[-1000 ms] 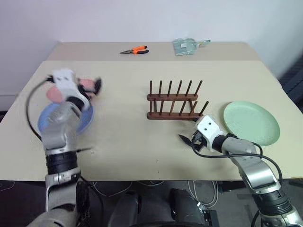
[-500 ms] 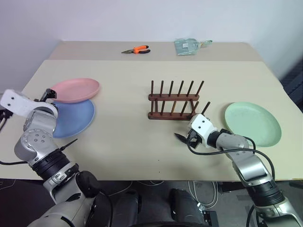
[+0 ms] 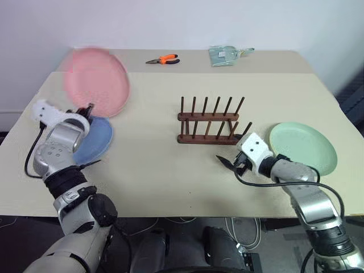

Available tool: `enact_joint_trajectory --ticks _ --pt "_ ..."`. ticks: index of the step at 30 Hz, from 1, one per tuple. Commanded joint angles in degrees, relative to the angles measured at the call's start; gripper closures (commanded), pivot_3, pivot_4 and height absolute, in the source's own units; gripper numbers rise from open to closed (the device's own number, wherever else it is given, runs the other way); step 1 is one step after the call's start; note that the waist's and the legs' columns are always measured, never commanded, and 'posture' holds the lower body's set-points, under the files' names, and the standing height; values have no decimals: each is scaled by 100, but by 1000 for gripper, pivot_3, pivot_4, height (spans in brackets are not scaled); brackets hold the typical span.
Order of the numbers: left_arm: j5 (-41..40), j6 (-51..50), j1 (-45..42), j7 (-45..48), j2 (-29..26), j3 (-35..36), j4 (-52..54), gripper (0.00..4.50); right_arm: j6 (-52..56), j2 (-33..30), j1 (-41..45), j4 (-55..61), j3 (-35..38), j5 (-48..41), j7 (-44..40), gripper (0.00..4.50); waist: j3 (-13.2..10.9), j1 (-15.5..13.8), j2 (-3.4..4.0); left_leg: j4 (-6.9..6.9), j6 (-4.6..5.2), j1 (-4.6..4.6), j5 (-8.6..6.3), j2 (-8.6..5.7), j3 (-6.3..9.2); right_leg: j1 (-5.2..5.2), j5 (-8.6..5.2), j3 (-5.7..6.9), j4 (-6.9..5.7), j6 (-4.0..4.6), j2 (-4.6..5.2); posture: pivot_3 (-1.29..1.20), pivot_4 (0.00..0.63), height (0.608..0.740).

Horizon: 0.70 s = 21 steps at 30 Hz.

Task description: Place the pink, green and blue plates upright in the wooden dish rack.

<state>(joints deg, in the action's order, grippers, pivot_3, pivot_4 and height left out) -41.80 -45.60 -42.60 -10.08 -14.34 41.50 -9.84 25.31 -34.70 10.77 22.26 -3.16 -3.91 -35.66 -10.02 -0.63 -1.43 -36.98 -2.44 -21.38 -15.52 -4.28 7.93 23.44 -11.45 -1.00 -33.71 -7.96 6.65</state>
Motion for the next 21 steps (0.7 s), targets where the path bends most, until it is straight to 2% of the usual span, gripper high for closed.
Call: enact_joint_trajectory --ticks 1,4,7,13,15,17,21 --pt "-144 61 -23 673 120 -901 913 4472 -67 -67 694 552 85 -76 -66 0 0 8 0 0 0 1 0 0 0 0 0 0 0 0 0 0 150 740" --pt "-141 -154 -46 909 377 -1747 1558 4472 -422 -115 1574 352 -269 427 22 0 -2 7 0 1 0 0 0 1 -2 0 0 0 3 0 0 0 150 740" --pt "-277 -402 -108 812 718 -2237 1964 4472 -1081 -241 2216 -94 -790 1153 -11 0 -2 6 -1 5 0 0 0 1 -1 -1 0 0 7 0 0 0 150 740" --pt "-617 -732 -223 441 1265 -2506 2288 4472 -2495 -624 2674 -1124 -1500 2554 171 0 -5 6 -4 8 0 -3 0 0 -5 0 2 -2 19 2 0 0 150 740" --pt "-681 -800 -228 341 1328 -2524 2318 4500 -2717 -689 2616 -1285 -1540 2771 176 535 -6 5 -3 9 0 -3 0 0 -5 0 2 -2 19 3 0 0 150 740" --pt "-791 -864 -222 261 1373 -2477 2341 4500 -2814 -715 2534 -1355 -1528 2945 202 1301 -6 10 -4 9 0 -3 1 0 -6 0 2 -3 19 4 0 0 150 740" --pt "-965 -923 -178 227 1358 -2416 2386 4500 -2895 -723 2404 -1368 -1434 3237 319 3450 -6 1 -5 9 0 -3 1 0 -5 0 2 -3 19 4 0 0 150 740"
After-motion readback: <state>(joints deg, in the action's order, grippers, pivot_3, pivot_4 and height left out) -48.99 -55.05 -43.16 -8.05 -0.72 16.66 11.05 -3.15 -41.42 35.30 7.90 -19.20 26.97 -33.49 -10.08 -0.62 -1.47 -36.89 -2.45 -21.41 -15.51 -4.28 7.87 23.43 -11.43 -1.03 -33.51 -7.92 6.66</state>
